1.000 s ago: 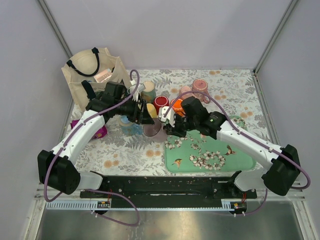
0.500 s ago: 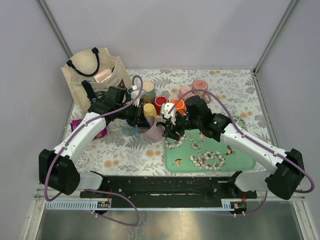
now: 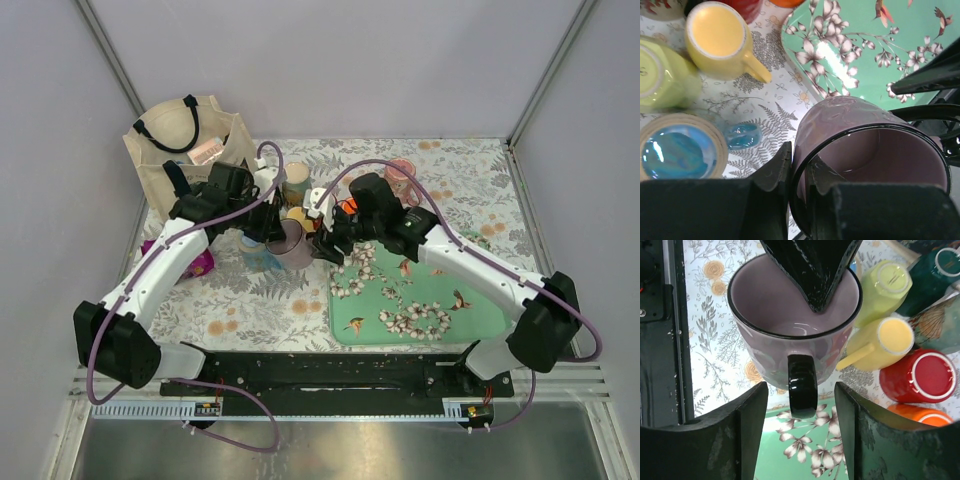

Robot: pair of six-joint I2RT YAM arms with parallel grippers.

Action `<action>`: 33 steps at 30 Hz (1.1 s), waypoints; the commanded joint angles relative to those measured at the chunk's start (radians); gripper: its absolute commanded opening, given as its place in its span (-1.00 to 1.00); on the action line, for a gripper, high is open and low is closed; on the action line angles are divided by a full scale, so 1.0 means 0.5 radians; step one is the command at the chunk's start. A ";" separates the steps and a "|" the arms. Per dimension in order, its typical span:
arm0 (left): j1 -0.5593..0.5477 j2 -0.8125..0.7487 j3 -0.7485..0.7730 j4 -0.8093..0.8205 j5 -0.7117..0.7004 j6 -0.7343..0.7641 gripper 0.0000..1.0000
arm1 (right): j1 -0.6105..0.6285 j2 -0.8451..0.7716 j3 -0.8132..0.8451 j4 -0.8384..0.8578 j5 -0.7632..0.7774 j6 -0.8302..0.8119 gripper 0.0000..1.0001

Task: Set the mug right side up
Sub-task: Place the cup on the tray.

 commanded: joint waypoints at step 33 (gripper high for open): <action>0.128 -0.068 0.210 -0.012 -0.041 0.233 0.80 | -0.524 -0.355 -0.909 0.279 -0.159 -0.447 -1.00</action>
